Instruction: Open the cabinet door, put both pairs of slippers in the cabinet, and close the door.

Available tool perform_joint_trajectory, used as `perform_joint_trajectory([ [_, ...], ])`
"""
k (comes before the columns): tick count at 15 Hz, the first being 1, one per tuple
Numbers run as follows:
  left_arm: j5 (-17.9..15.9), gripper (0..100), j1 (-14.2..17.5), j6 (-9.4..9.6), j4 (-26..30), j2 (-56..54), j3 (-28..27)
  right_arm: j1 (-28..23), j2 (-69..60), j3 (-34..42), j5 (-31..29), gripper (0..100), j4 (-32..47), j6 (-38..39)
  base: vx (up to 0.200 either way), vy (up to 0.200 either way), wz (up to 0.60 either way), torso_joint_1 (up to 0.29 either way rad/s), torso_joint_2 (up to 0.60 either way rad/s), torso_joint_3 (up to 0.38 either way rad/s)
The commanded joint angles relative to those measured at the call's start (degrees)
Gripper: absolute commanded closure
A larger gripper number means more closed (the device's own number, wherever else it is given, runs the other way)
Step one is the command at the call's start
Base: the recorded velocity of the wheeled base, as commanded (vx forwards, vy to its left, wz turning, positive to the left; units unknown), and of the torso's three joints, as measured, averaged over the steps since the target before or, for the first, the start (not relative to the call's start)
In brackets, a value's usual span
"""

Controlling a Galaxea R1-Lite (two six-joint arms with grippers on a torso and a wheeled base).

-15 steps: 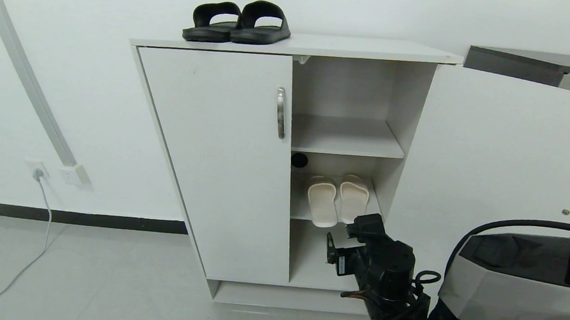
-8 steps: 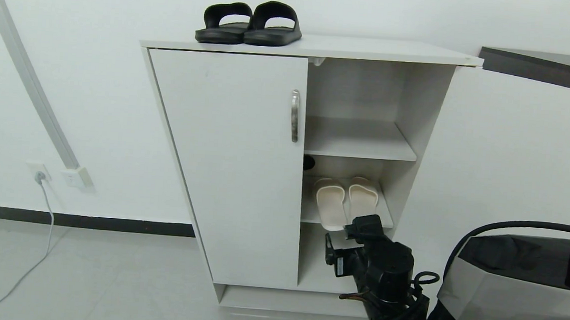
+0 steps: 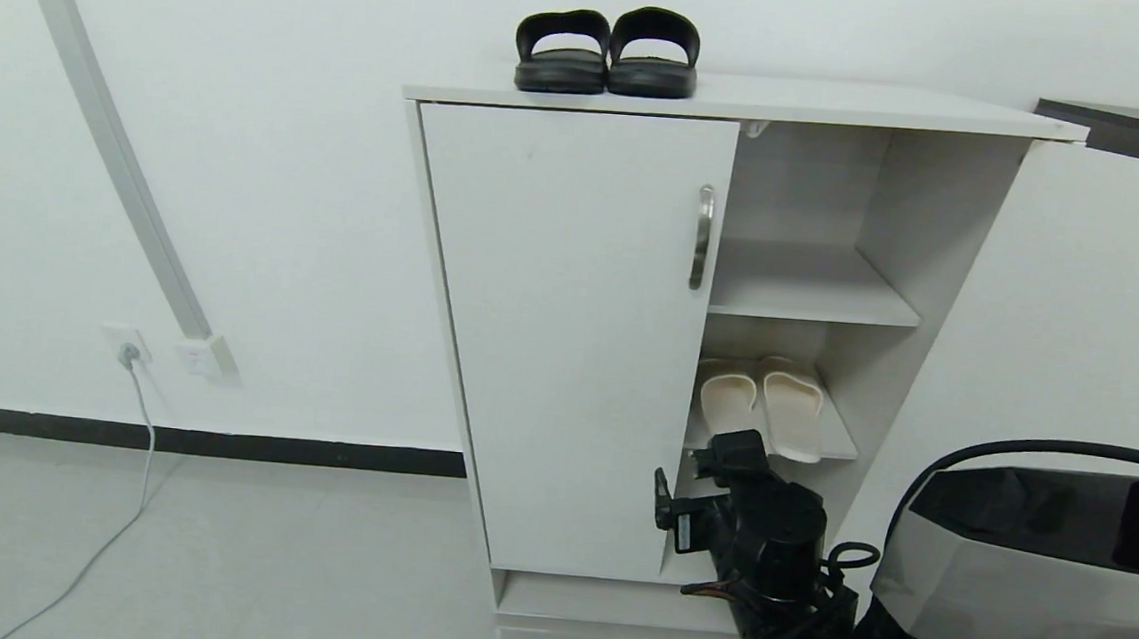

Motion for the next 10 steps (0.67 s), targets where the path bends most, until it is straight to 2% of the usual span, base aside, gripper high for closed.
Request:
perform_joint_trajectory([
  [1,0.0,100,0.0,-0.02,0.0,0.1,-0.1,0.0,0.2,-0.1,0.0,0,0.0,0.0,0.0,0.2,0.0,0.002,0.0,-0.002],
  [4,0.0,100,0.0,-0.02,0.0,0.0,0.0,0.0,0.3,-0.1,0.0,0,-0.5,-0.3,0.0,0.2,0.0,0.002,0.0,0.002],
  [10,0.0,100,0.0,-0.11,0.0,0.0,0.0,0.0,0.2,0.4,-0.1,0,-2.5,-2.8,0.0,0.0,0.0,0.0,0.0,0.0],
])
